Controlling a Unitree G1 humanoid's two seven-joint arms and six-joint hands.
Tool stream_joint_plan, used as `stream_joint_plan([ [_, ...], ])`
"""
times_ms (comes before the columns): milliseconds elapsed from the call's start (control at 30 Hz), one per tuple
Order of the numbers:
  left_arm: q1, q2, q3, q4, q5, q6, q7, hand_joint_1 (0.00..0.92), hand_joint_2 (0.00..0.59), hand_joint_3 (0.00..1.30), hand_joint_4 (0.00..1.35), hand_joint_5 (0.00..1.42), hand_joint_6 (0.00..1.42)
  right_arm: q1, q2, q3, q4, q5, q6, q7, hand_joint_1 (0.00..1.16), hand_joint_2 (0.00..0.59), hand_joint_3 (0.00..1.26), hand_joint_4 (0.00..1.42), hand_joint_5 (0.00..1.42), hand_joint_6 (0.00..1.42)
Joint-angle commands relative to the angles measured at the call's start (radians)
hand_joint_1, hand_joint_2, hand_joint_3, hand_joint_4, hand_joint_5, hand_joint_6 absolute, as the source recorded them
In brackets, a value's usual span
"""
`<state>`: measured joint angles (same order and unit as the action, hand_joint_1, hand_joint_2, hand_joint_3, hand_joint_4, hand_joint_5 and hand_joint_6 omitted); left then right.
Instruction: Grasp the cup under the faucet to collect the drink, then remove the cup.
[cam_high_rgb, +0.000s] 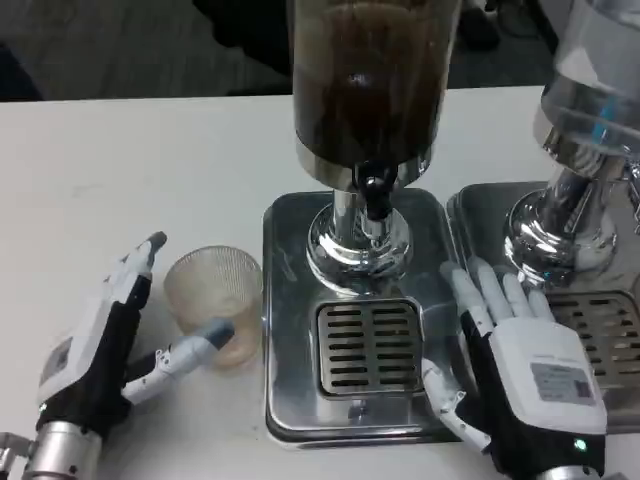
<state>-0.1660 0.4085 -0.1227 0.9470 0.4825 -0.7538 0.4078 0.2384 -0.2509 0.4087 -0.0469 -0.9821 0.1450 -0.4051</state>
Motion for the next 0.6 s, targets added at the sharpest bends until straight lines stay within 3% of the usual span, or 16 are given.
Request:
stream_joint_plan([
  [33,-0.034,-0.02,-0.033,0.037,0.023,-0.042,0.052,0.088,0.0,0.0,0.0,0.0,0.0,0.01,0.0,0.003,-0.02,-0.014,0.009,0.0,0.21,0.535,0.06,0.0,0.0,0.0],
  [200,-0.057,-0.045,-0.073,0.068,0.052,-0.046,0.102,0.113,0.0,0.0,0.0,0.0,0.0,0.019,0.006,0.011,-0.028,-0.024,0.014,0.006,0.22,0.532,0.06,0.0,0.0,0.0],
  [300,-0.068,-0.049,-0.087,0.084,0.058,-0.036,0.115,0.174,0.003,0.0,0.0,0.0,0.0,0.023,0.007,0.013,-0.034,-0.026,0.017,0.009,0.22,0.531,0.06,0.0,0.0,0.0],
  [600,-0.096,-0.071,-0.1,0.118,0.036,-0.032,0.13,0.258,0.018,0.0,0.0,0.0,0.0,0.034,0.001,0.009,-0.056,-0.025,0.027,0.021,0.23,0.53,0.06,0.0,0.0,0.0],
])
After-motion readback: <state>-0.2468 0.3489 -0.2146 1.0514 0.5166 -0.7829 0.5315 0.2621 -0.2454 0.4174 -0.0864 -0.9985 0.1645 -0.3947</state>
